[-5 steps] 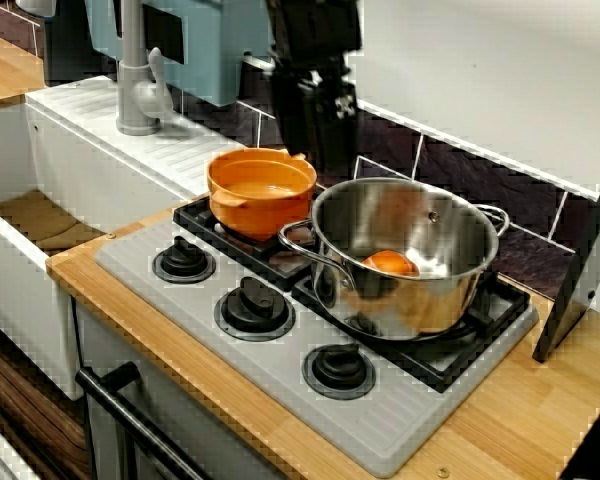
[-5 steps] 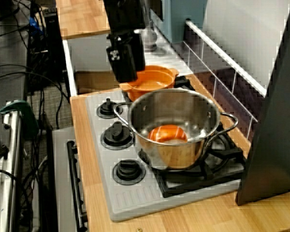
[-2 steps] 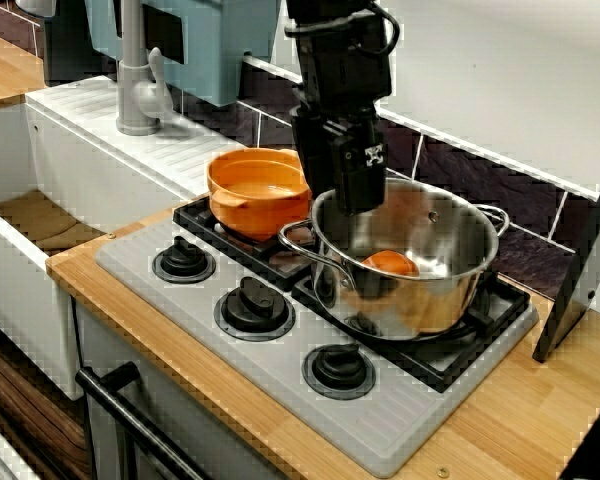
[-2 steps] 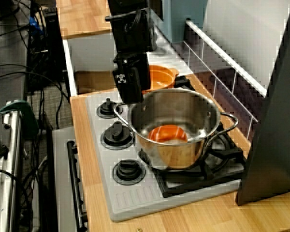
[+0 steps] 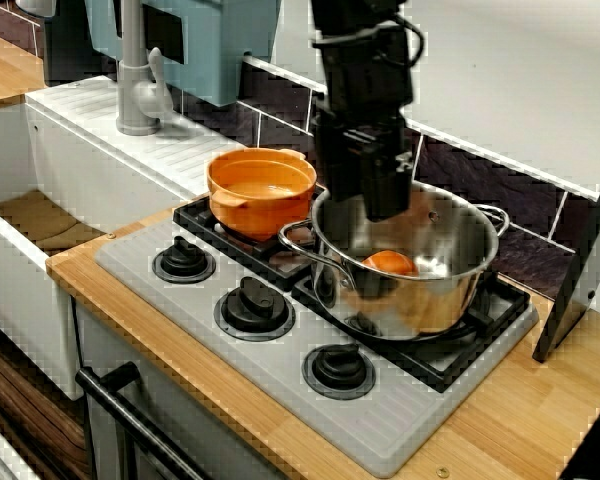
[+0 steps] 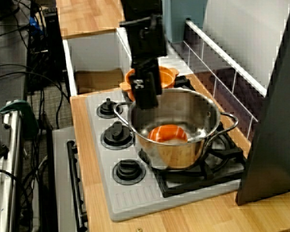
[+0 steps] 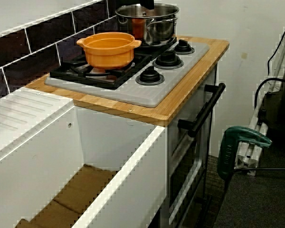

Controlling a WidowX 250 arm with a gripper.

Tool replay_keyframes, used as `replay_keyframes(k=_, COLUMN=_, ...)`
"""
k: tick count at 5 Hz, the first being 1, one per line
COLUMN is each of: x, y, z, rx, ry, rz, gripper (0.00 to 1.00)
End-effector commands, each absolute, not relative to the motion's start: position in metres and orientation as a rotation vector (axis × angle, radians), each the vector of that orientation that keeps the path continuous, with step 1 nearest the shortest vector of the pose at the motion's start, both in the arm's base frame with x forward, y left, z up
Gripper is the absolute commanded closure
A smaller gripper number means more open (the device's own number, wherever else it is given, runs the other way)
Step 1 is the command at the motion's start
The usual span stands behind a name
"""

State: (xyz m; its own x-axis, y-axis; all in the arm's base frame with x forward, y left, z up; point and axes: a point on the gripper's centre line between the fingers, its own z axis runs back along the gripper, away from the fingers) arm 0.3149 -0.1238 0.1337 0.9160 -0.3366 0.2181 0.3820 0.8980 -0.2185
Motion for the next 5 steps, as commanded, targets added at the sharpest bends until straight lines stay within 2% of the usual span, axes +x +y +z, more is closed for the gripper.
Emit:
replay_keyframes(k=1, x=0.33, y=-0.1407, z=0.1371, rx=-0.251, ry=-0.242, rz=-0.354, gripper=0.0)
replay_keyframes(k=3, x=0.3303, y=-0.1423, z=0.1272, rx=-0.187, ry=-0.248, rz=-0.321, gripper=0.0)
replay_keyframes(k=5, x=0.335, y=-0.136, z=0.1277, rx=-0.17, ry=-0.281, rz=-0.191, gripper=0.0)
